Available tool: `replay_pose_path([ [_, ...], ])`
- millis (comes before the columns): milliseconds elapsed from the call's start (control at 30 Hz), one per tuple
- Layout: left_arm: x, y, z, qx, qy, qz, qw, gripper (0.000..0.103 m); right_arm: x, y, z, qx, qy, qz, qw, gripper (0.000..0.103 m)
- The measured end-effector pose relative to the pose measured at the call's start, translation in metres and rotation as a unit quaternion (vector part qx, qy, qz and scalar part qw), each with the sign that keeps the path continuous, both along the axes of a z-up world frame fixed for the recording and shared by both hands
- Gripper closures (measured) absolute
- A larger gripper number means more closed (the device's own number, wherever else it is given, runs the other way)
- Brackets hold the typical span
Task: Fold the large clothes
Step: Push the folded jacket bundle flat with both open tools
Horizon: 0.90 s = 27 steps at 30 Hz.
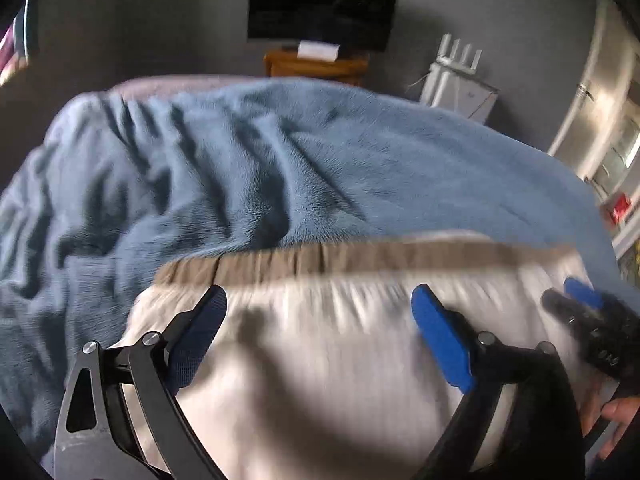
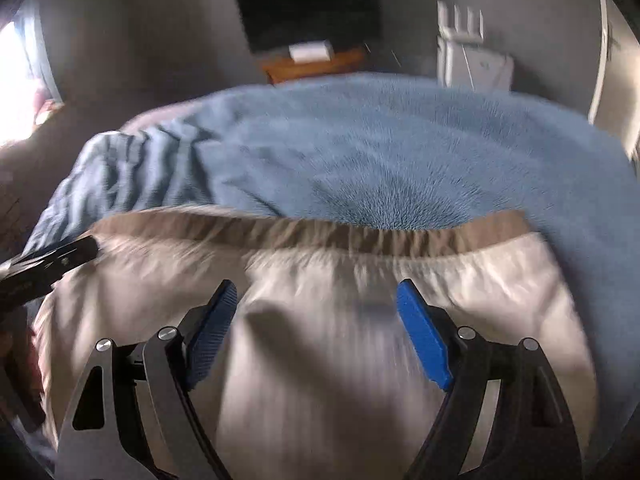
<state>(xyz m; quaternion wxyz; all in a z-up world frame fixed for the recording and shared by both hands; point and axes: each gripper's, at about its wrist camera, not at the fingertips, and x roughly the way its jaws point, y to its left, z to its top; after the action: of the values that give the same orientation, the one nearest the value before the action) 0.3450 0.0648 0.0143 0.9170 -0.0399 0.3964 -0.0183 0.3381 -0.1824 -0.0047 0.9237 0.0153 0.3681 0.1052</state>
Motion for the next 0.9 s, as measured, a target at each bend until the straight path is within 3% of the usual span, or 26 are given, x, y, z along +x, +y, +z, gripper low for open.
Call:
replay_pose_path([
  [100, -0.068, -0.006, 0.009, 0.020, -0.042, -0.014, 0.9988, 0.007, -0.059, 0.000, 0.004, -0.015, -0.038, 0.030, 0.999, 0.024],
  [200, -0.100, -0.005, -0.013, 0.025, -0.018, -0.012, 0.9995, 0.007, -0.094, -0.001, -0.016, -0.030, -0.023, 0.048, 0.998, 0.024],
  [267, -0.113, 0.003, -0.035, -0.004, 0.018, -0.008, 0.9998, 0.006, -0.106, -0.013, -0.030, -0.022, -0.013, 0.041, 0.999, 0.024],
  [367, -0.145, 0.038, -0.046, -0.034, 0.013, 0.040, 0.9985, 0.006, -0.127, -0.053, -0.039, -0.027, -0.018, -0.009, 0.999, 0.024],
  [533, -0.177, 0.071, -0.059, -0.012, 0.038, 0.063, 0.9972, 0.006, -0.150, -0.126, -0.055, -0.040, 0.017, -0.093, 0.995, 0.024],
  [600, -0.188, 0.090, -0.059, -0.041, 0.052, 0.098, 0.9929, 0.009, -0.163, -0.148, -0.047, -0.014, 0.043, -0.154, 0.987, 0.024],
  [667, -0.204, 0.093, -0.052, -0.060, 0.038, 0.105, 0.9919, 0.012, -0.181, -0.138, -0.031, -0.004, 0.016, -0.126, 0.992, 0.024],
  [767, -0.216, 0.066, -0.041, -0.017, 0.000, 0.062, 0.9979, 0.009, -0.201, -0.095, -0.027, -0.030, -0.007, -0.047, 0.998, 0.024],
  [833, -0.211, 0.046, -0.049, 0.028, 0.021, 0.036, 0.9987, 0.006, -0.199, -0.081, -0.038, -0.050, 0.010, -0.035, 0.998, 0.024],
  [900, -0.210, 0.050, -0.061, 0.026, 0.045, 0.038, 0.9979, 0.006, -0.196, -0.085, -0.054, -0.052, 0.030, -0.039, 0.997, 0.024],
])
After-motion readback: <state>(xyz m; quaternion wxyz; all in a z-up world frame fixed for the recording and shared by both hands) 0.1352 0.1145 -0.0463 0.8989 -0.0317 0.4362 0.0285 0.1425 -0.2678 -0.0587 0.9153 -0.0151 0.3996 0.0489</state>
